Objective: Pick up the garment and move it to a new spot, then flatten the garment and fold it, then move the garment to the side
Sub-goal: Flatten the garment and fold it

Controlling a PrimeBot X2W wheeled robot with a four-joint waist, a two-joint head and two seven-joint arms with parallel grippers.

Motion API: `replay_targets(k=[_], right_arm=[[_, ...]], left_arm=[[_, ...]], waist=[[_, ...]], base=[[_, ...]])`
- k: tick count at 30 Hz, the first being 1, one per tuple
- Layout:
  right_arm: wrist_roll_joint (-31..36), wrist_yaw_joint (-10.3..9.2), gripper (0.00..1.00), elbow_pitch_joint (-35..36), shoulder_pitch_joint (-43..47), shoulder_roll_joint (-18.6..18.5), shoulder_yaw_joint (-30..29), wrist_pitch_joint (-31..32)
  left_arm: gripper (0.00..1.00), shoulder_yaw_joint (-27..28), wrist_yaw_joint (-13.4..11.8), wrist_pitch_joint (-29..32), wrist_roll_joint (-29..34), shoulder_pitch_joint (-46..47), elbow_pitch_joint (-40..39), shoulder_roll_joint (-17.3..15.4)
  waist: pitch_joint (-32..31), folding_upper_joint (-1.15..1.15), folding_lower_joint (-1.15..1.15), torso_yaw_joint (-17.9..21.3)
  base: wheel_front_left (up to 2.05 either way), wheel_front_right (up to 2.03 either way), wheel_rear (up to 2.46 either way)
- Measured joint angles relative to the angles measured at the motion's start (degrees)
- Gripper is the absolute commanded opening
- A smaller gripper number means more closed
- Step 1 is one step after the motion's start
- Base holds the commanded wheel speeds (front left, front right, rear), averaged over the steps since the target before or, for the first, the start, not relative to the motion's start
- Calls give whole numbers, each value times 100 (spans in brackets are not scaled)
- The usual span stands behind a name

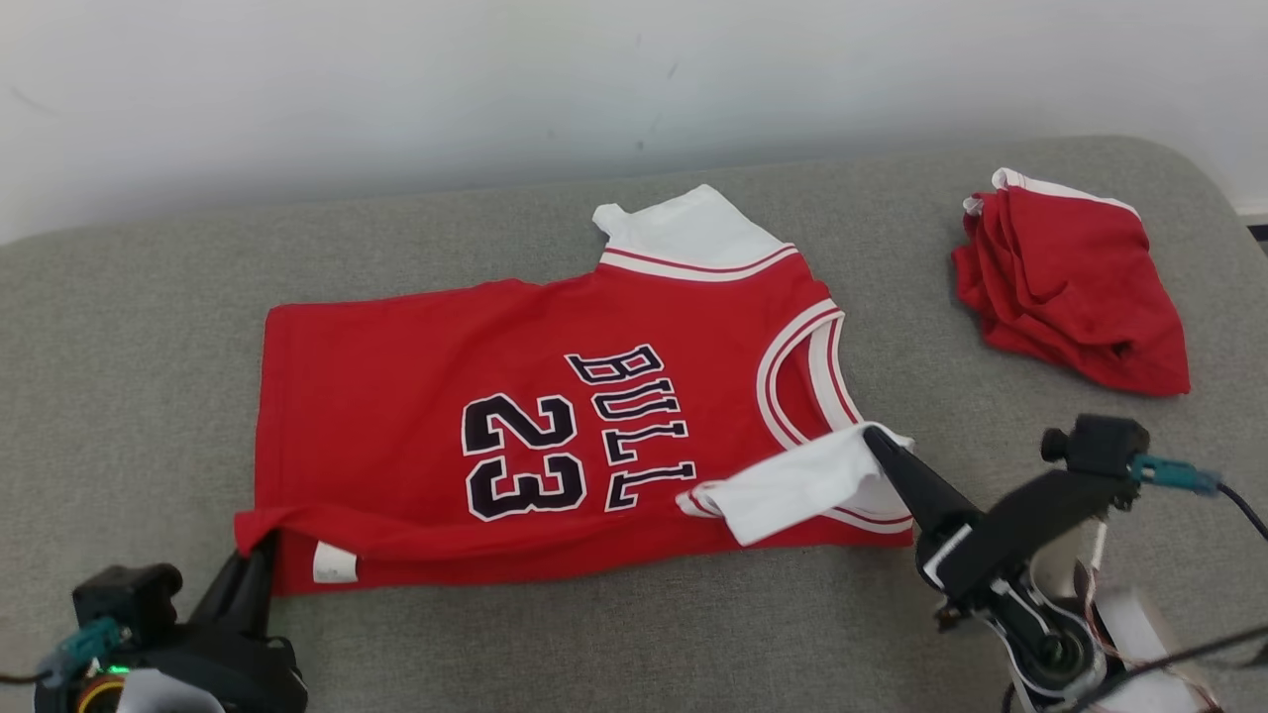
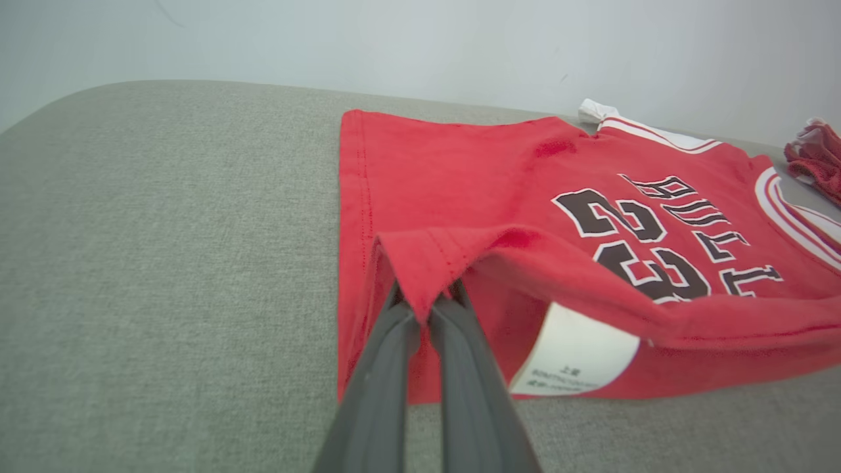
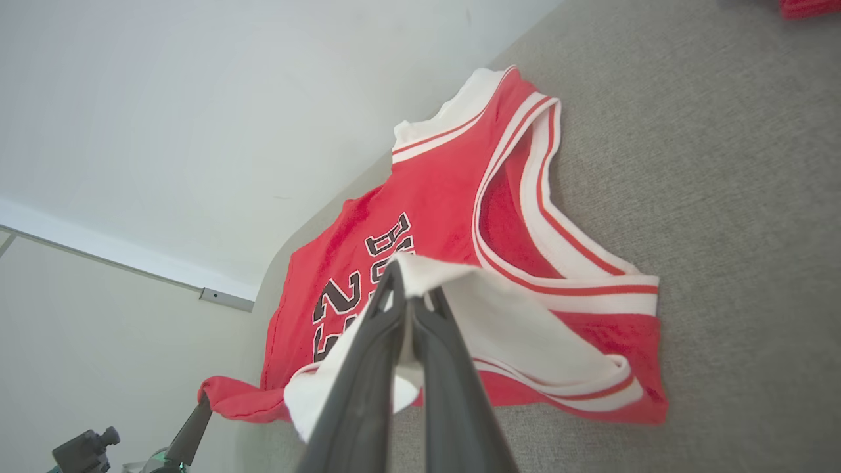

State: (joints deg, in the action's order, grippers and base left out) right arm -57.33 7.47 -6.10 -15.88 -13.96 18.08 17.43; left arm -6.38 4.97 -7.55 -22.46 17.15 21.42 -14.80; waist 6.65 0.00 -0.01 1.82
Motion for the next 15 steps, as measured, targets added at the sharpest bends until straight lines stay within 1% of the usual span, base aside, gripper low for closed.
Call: replay_targets(k=[3,8,15], right_arm=[[-24,0,0,-435,-419,86,66,80],[-56,0,0,-1220,-1188,202,227,122],[-64,0,0,-2315,-2116,349,489,-29]], left_arm=[[0,-40,53,101,-11,270,246,-127],[0,-107,107,144,-23,636,645,-245],[0,-235,152,90,-45,1004,1059,-261]], waist=[[66,0,0,34],[175,0,0,96],[366,0,-1,105]], base=[[0,0,0],[0,0,0],[0,0,0]])
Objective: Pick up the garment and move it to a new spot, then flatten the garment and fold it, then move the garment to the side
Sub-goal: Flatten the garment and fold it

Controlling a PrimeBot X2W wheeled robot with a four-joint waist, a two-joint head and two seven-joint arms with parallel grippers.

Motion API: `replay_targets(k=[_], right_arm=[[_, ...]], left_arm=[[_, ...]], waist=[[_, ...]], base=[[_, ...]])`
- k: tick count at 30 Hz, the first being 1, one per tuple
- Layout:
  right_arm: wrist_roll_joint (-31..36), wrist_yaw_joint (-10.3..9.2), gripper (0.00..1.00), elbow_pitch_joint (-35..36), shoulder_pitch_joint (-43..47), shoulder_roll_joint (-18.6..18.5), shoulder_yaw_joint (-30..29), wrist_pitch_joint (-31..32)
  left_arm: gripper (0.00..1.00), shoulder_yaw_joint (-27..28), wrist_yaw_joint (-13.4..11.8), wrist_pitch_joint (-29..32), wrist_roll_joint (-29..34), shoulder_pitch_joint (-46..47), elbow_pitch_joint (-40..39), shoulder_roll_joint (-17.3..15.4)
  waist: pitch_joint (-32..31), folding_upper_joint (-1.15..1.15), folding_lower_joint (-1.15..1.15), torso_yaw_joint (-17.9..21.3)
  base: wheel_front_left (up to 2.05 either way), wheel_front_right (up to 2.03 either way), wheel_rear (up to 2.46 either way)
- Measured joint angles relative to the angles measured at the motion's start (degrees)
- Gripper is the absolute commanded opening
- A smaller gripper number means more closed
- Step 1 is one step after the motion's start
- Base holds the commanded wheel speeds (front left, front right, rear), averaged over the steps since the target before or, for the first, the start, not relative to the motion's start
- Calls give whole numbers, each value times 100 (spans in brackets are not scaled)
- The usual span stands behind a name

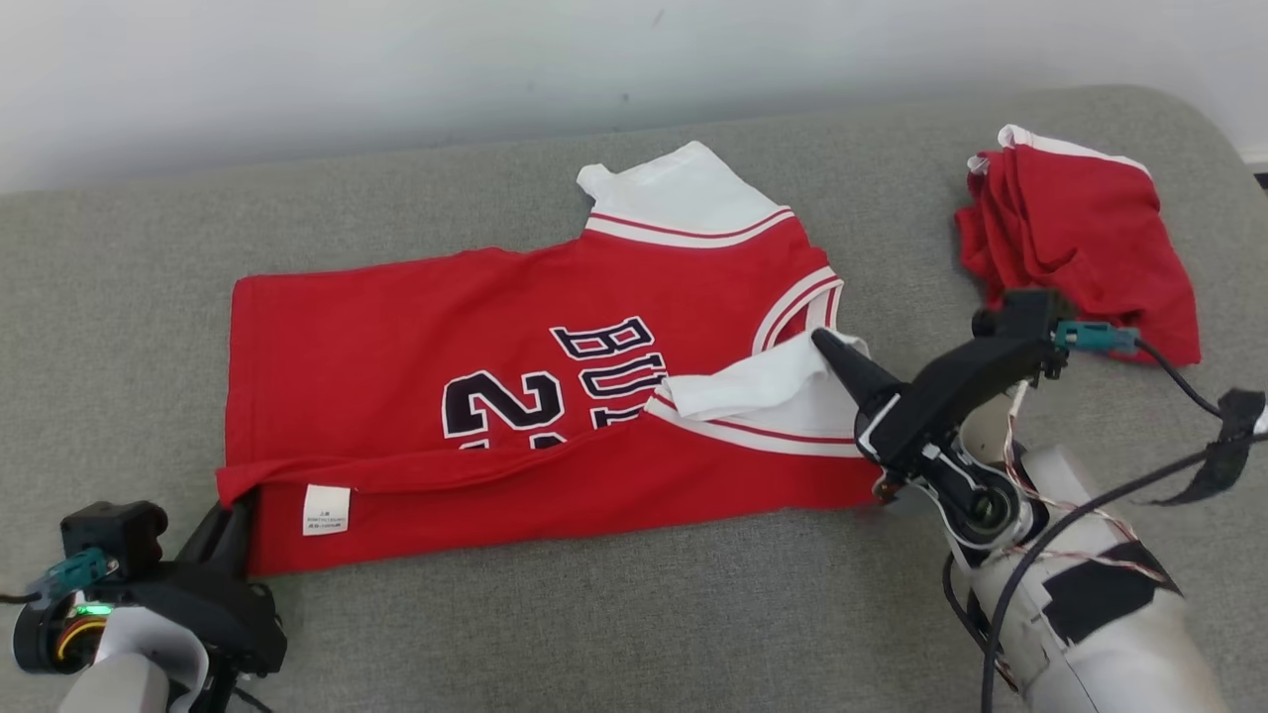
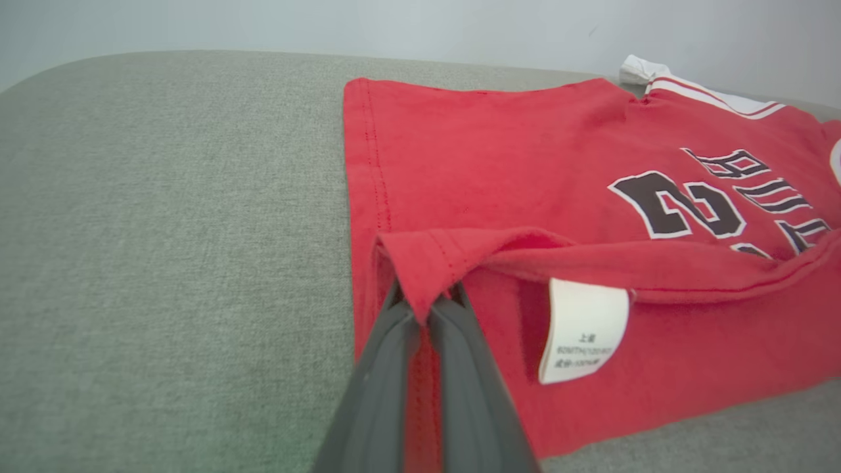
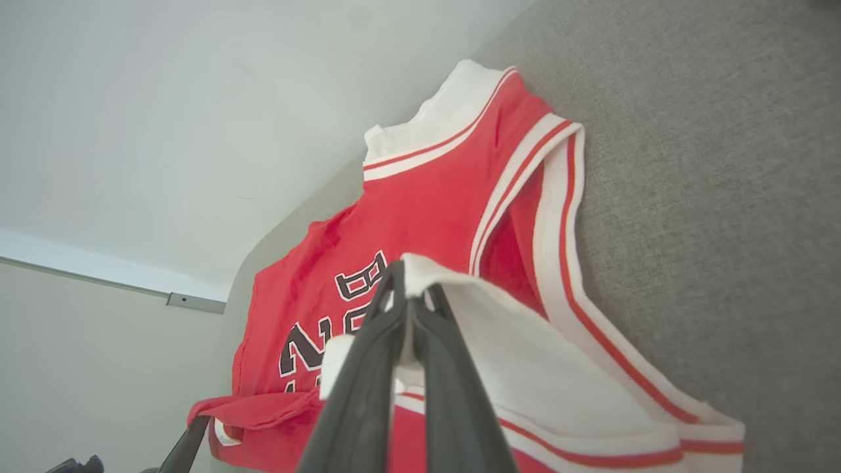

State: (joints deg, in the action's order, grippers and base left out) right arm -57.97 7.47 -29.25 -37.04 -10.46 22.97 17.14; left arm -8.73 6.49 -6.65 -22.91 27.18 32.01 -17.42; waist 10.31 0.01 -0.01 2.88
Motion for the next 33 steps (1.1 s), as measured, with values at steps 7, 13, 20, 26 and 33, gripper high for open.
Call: replay_targets(k=[7,13,20,26,33], right_arm=[[8,0,0,-887,-694,104,309,-364],[-23,0,100,-1300,-970,146,639,-745],[-216,0,100,-1258,-906,-115,1020,-1202],[-219,0,100,-883,-656,-517,1446,-1624],[93,0,100,-522,-192,-985,1983,-2114]], left_arm=[[0,-165,32,-133,0,312,348,62],[100,-283,47,-303,9,529,651,78],[100,-297,19,-555,27,507,768,75],[100,-263,-10,-660,-18,202,695,78],[100,-208,-112,-753,-67,-195,505,138]], waist=[[169,0,0,-98],[225,0,0,-173],[82,0,1,-191],[-81,0,1,-204],[-262,0,2,-212]], base=[[0,0,0],[0,0,0],[0,0,0],[0,0,0],[0,0,0]])
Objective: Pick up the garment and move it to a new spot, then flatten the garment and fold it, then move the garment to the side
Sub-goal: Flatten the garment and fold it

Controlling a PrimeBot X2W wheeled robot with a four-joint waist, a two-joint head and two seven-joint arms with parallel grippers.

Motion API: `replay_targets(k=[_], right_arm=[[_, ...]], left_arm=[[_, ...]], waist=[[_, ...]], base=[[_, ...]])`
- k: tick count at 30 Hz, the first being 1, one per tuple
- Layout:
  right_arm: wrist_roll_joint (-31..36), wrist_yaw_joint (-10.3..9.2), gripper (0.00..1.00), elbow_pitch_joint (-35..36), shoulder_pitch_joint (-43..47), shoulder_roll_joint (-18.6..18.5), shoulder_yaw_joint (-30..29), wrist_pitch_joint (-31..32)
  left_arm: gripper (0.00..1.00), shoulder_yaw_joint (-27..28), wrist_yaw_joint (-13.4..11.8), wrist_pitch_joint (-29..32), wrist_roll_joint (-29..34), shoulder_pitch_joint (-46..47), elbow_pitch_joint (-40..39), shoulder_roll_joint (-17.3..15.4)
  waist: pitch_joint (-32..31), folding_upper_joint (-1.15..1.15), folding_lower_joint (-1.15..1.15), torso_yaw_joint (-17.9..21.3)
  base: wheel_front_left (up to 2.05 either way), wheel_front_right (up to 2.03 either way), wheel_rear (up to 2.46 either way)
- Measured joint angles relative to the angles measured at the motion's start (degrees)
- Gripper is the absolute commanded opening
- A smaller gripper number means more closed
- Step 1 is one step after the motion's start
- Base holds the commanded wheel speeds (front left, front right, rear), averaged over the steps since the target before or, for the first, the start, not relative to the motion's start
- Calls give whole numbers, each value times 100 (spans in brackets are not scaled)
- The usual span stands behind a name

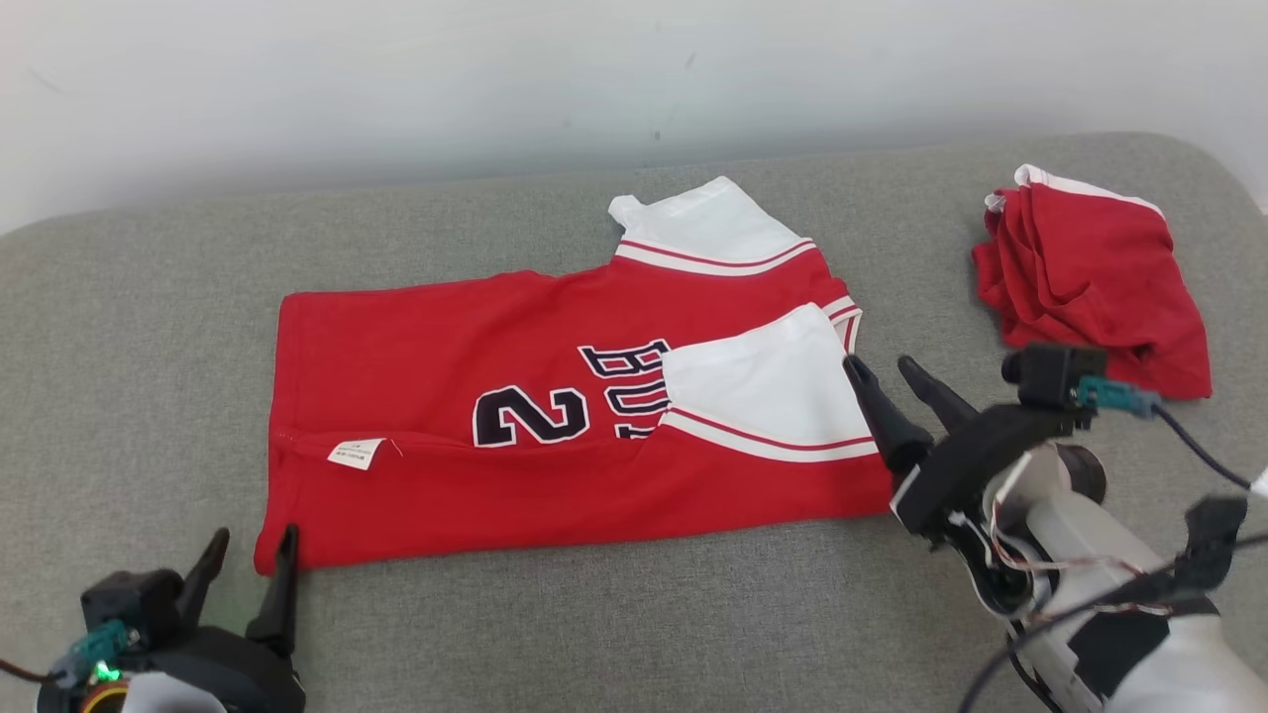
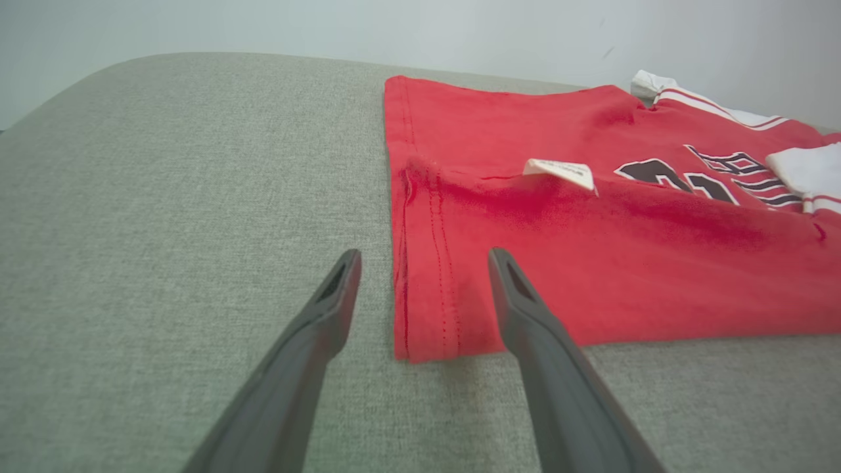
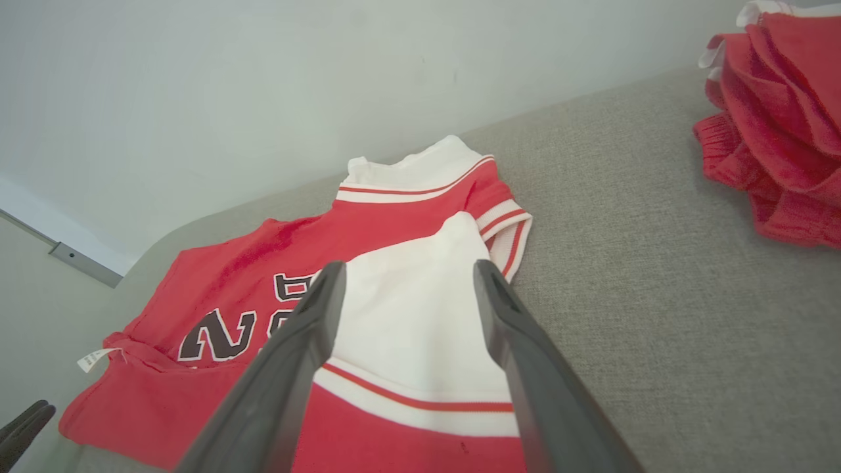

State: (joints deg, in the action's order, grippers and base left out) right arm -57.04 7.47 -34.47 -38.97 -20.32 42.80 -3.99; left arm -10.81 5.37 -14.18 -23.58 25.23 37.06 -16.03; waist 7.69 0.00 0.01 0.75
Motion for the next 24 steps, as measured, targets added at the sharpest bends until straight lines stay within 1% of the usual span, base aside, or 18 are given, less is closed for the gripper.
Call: replay_targets(k=[4,8,14,24], right_arm=[[218,0,100,193,343,-263,203,-227],[313,0,100,338,491,-423,189,-312],[472,0,100,383,614,-461,143,-303],[760,0,100,261,794,-370,156,-136]], left_arm=[[100,38,-111,-49,-1,-298,-229,92],[100,74,-162,-52,-19,-447,-302,160],[100,140,-202,-57,-19,-471,-258,151],[100,258,-303,-58,78,-337,-163,155]], waist=[[-45,0,0,12],[16,0,0,30],[129,0,0,106],[264,0,0,157]], base=[[0,0,0],[0,0,0],[0,0,0],[0,0,0]])
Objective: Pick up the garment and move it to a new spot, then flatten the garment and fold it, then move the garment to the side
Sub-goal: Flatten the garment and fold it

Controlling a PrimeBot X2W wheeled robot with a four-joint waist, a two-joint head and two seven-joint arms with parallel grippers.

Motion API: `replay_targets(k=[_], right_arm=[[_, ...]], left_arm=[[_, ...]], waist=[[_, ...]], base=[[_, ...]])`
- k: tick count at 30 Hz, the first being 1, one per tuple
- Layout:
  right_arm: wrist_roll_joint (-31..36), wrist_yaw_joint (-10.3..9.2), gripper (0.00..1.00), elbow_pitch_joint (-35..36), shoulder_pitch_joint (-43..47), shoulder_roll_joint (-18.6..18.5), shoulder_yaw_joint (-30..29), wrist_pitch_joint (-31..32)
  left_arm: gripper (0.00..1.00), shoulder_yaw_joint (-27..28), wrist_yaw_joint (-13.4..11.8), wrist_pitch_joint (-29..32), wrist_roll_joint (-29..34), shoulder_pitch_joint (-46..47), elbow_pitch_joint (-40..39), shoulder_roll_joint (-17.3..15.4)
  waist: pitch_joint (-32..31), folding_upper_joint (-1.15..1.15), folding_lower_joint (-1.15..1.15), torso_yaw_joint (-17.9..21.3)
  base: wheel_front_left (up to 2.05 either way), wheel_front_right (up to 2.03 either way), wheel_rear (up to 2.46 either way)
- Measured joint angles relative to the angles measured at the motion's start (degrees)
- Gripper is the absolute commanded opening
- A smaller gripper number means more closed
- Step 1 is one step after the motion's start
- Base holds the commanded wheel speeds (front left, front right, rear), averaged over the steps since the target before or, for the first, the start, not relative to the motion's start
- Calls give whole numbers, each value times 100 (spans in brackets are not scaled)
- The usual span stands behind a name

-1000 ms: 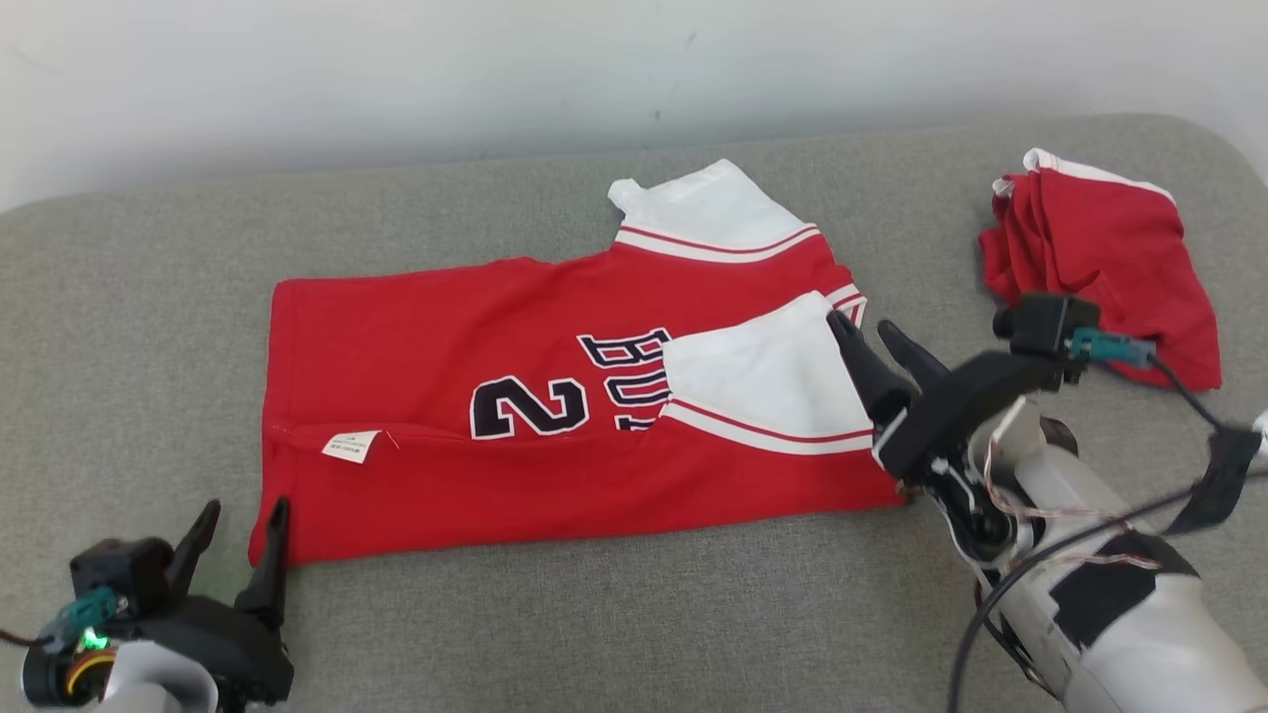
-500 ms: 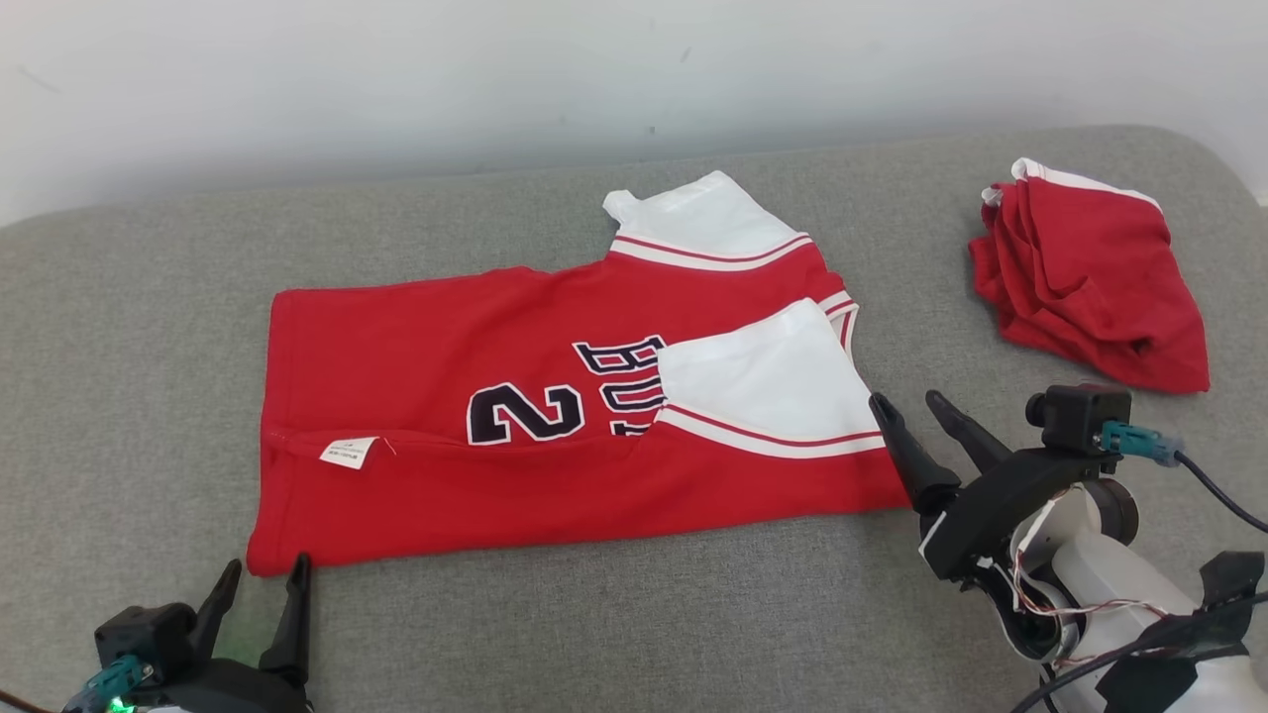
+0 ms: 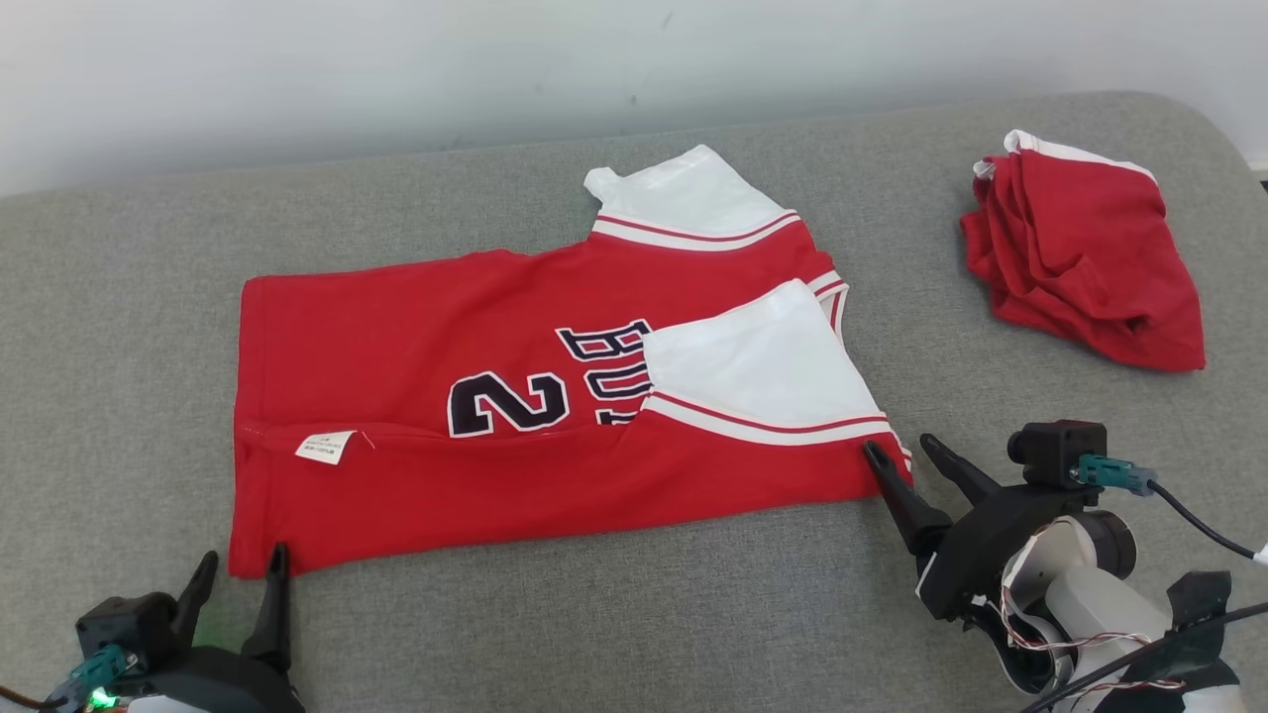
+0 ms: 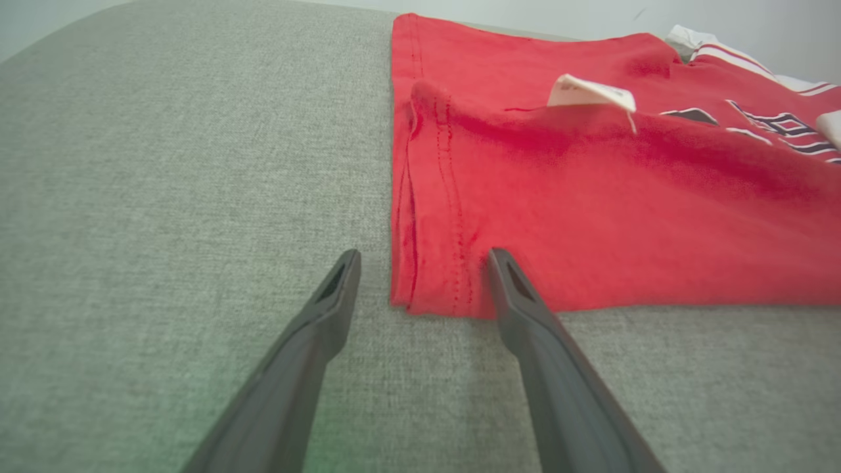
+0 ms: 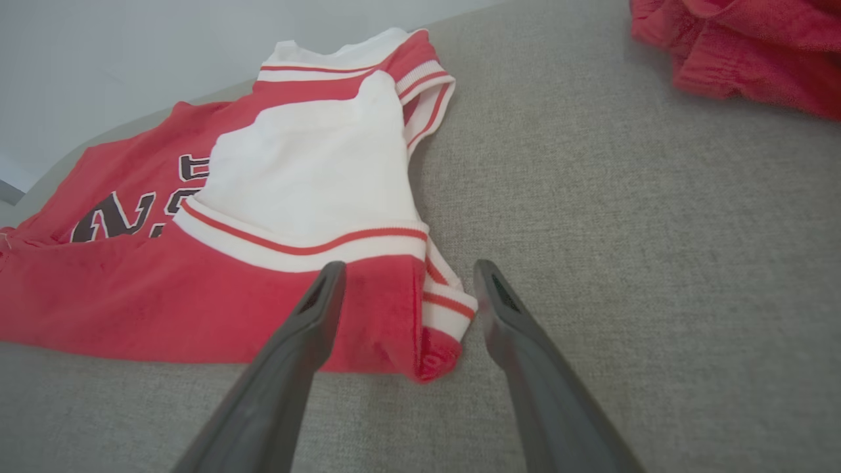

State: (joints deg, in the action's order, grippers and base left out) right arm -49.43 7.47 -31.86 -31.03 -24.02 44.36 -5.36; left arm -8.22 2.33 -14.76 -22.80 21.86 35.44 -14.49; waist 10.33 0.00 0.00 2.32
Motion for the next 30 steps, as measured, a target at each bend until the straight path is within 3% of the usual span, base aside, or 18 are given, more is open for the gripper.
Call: replay_targets(k=[7,8,9,10,11,12,21,30], right_arm=[[119,0,99,-96,15,65,32,134],[143,0,71,-105,14,77,42,141],[177,0,48,-112,14,82,60,158],[201,0,0,-121,14,90,67,159],[219,0,0,-127,14,99,68,159],[219,0,0,-127,14,109,68,159],[36,3,0,7,295,75,-100,82],[-156,5,0,771,1207,-201,-555,138]], left_arm=[[100,98,9,-19,24,90,166,85],[100,105,15,-19,23,114,216,107],[84,104,18,-21,23,135,263,127],[33,109,37,-25,24,154,296,138],[11,112,58,-25,25,173,321,145],[0,119,71,-25,31,192,346,149],[0,191,210,-24,88,48,302,248],[0,320,245,-18,109,-726,-301,364]], waist=[[70,0,0,-35],[75,0,0,-37],[81,0,0,-38],[85,0,0,-39],[88,0,0,-42],[90,0,0,-46],[-92,0,0,-92],[-443,0,0,-164]], base=[[0,0,0],[0,0,0],[0,0,0],[0,0,0],[0,0,0],[0,0,0],[0,0,0],[0,0,0]])
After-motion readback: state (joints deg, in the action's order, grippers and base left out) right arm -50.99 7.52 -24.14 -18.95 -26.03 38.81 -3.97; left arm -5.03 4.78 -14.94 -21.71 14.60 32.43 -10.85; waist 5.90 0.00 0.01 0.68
